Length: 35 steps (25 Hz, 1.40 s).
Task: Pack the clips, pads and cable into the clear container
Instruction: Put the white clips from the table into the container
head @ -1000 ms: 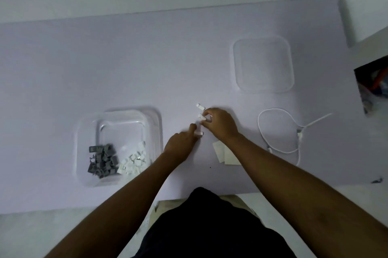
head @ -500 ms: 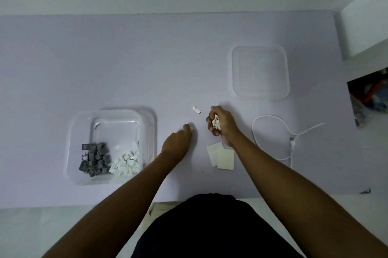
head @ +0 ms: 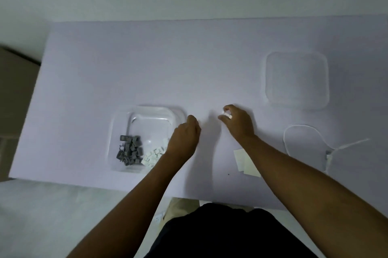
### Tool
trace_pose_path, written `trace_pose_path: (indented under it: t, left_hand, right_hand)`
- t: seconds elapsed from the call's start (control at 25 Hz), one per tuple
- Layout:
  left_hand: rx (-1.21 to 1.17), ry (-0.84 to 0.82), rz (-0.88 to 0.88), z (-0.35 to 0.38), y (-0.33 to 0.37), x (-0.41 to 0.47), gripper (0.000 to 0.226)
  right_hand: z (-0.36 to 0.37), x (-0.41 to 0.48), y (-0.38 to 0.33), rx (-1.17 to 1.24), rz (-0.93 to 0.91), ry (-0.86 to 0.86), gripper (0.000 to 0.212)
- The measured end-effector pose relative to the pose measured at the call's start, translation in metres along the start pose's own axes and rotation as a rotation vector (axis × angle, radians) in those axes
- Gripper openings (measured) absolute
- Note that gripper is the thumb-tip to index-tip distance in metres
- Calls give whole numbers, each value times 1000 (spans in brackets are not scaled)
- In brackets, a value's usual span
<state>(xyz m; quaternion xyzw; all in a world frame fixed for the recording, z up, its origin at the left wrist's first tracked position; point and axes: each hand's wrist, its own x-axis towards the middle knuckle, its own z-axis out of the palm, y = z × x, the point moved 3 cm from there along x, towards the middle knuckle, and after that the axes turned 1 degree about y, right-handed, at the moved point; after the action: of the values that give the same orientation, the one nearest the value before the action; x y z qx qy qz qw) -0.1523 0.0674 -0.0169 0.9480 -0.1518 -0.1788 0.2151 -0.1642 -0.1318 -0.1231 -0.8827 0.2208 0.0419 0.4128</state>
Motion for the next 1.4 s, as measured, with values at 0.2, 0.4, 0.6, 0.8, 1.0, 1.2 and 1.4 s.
trace_pose_path:
  t: [0.2,0.4,0.6,0.8,1.0,1.2,1.4]
  left_hand:
    - [96,97,-253,-58,-86,-12,24]
    - [335,-159,-358,-69,-173,7,23]
    - [425,-245,-205,-74,-202,32,25]
    - [338,-363,-117,-66,-205,42,38]
    - [308,-347,34,-86,-208,49,35]
    - [77,117,47,-142,-219,49,19]
    - [-373,-127,-318,-127,-270,37,46]
  right_hand:
    - [9,-2,-1,8,80,63,13]
    - [13,1,-28,362,311,103,25]
    - [23,-16,-100,916,491,89,24]
    - [41,-43,-168,1192,467,-40,27]
    - [74,-61,-221,1210,464,-217,20]
    - [140,-66,-233,1054,616,-352,19]
    - [187,-46,-231,777,714,-315,26]
